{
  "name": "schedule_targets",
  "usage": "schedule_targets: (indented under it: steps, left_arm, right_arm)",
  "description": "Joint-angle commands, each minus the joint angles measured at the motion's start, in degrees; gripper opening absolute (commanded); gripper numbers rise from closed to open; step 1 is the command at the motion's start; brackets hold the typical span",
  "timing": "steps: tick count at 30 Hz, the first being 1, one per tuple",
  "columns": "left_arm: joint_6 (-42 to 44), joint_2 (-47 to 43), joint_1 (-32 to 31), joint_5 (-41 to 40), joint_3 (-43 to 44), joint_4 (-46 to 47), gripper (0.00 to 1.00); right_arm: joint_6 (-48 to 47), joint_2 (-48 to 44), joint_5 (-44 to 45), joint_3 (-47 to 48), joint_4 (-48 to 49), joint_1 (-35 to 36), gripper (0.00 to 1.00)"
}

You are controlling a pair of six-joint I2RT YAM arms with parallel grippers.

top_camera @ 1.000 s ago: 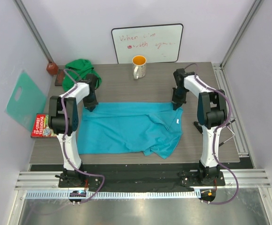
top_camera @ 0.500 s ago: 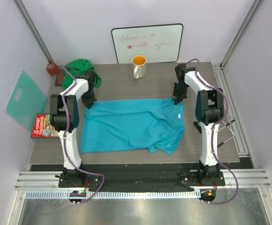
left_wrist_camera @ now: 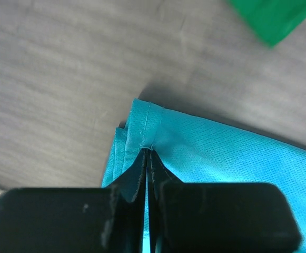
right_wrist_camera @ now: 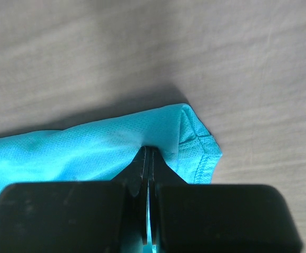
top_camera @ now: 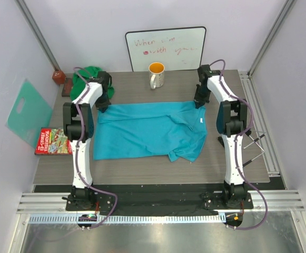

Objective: Fold and stack the t-shirts

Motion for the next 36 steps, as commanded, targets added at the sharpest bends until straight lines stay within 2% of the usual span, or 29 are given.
schedule_targets:
  steps: [1, 3, 4, 5, 6, 8, 9, 10, 15, 18, 19, 22, 25, 30, 36]
  left_arm:
    - [-0.1, 6.4, 0.1, 2.0, 4.9, 0.1, 0.00]
    - [0.0, 7.2, 0.0, 3.2, 7.0, -0.9, 0.00]
    - [-0.1, 7.0, 0.0, 3.5, 7.1, -1.1, 0.02]
    - [-0.5, 6.5, 0.0, 3.7, 6.7, -0.9, 0.07]
    - [-0.6, 5.7, 0.0, 4.1, 6.3, -0.6, 0.17]
    - [-1.1, 1.8, 0.0, 4.2, 3.4, 1.2, 0.28]
    - [-1.7, 0.2, 0.0, 4.0, 2.2, 1.8, 0.38]
    - [-2.1, -3.2, 0.0, 3.6, 1.1, 2.4, 0.39]
    - [-4.3, -14.2, 0.0, 2.1, -7.2, 5.1, 0.40]
    - [-5.4, -20.7, 0.0, 2.2, -13.1, 5.4, 0.40]
    - [-5.3, -21.9, 0.0, 2.2, -14.6, 5.5, 0.41]
    - [-5.1, -26.6, -0.2, 0.7, -20.9, 5.5, 0.40]
    - [-4.9, -29.6, -0.2, -0.8, -25.5, 5.7, 0.40]
    - [-4.1, -31.5, -0.3, -0.1, -27.3, 4.0, 0.40]
    - [-4.4, -31.9, -0.8, 0.8, -26.7, 3.1, 0.40]
  right_arm:
    - [1.7, 4.3, 2.7, 6.2, 0.7, -1.6, 0.01]
    - [1.7, 4.8, 1.6, 8.3, 0.8, -2.2, 0.02]
    - [1.7, 4.2, 1.2, 9.4, 1.2, -2.3, 0.11]
    - [1.7, 3.3, 0.3, 9.6, 1.5, -2.3, 0.16]
    - [1.8, 2.1, 0.2, 9.3, 2.8, -2.3, 0.18]
    - [2.0, -2.9, 0.3, 7.0, 4.2, -2.2, 0.22]
    - [2.0, -4.9, 0.5, 6.0, 6.3, -2.3, 0.25]
    - [2.0, -7.3, 0.7, 3.1, 7.3, -2.3, 0.26]
    - [2.5, -22.4, 0.5, -5.5, 10.2, -2.2, 0.30]
    - [2.8, -31.8, -0.9, -17.3, 9.9, -1.8, 0.30]
    - [2.8, -34.6, -2.8, -24.7, 9.9, -1.5, 0.30]
    - [2.8, -44.4, -5.5, -38.1, 10.2, 0.5, 0.30]
    - [2.6, -51.9, -7.8, -46.7, 9.2, 3.4, 0.31]
    - [3.1, -56.0, -13.6, -54.2, 6.1, 11.3, 0.32]
    - [4.7, -53.7, -17.4, -59.3, 6.8, 17.1, 0.36]
